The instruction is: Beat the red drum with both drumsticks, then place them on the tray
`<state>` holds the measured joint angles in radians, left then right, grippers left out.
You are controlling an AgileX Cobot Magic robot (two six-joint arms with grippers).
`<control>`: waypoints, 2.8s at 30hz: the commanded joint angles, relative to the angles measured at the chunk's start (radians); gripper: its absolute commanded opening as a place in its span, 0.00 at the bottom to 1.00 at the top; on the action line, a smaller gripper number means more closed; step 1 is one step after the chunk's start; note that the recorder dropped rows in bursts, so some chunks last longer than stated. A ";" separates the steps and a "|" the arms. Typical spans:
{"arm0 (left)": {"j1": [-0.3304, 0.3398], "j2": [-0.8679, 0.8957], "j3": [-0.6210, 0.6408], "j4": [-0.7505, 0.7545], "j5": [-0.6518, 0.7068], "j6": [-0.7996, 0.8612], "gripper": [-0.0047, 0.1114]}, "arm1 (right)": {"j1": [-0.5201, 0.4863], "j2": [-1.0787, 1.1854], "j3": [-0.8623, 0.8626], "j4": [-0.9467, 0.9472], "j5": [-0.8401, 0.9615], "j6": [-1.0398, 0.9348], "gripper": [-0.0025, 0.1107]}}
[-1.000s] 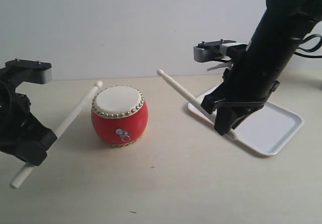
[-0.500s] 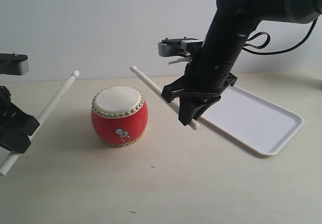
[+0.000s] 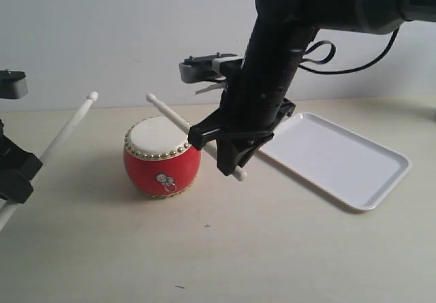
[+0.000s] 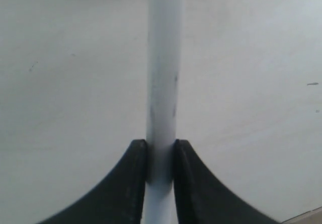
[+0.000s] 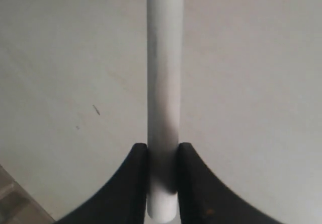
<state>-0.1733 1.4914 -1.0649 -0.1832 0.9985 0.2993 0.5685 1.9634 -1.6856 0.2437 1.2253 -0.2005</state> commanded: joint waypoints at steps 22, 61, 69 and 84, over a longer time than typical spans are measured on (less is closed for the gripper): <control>-0.021 0.035 -0.031 -0.095 0.009 0.105 0.04 | -0.002 -0.080 -0.097 -0.019 -0.004 0.076 0.02; 0.029 0.047 -0.401 0.021 0.223 0.066 0.04 | 0.007 0.155 -0.085 0.146 -0.004 0.072 0.02; 0.029 0.029 -0.401 0.017 0.223 0.066 0.04 | 0.005 0.097 -0.018 0.145 -0.004 0.072 0.02; -0.117 0.317 -0.282 -0.028 0.223 0.106 0.04 | -0.083 -0.193 -0.016 -0.073 -0.004 0.134 0.02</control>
<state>-0.2804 1.7469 -1.3914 -0.2185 1.2220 0.4068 0.4944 1.7847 -1.7018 0.1653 1.2254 -0.0704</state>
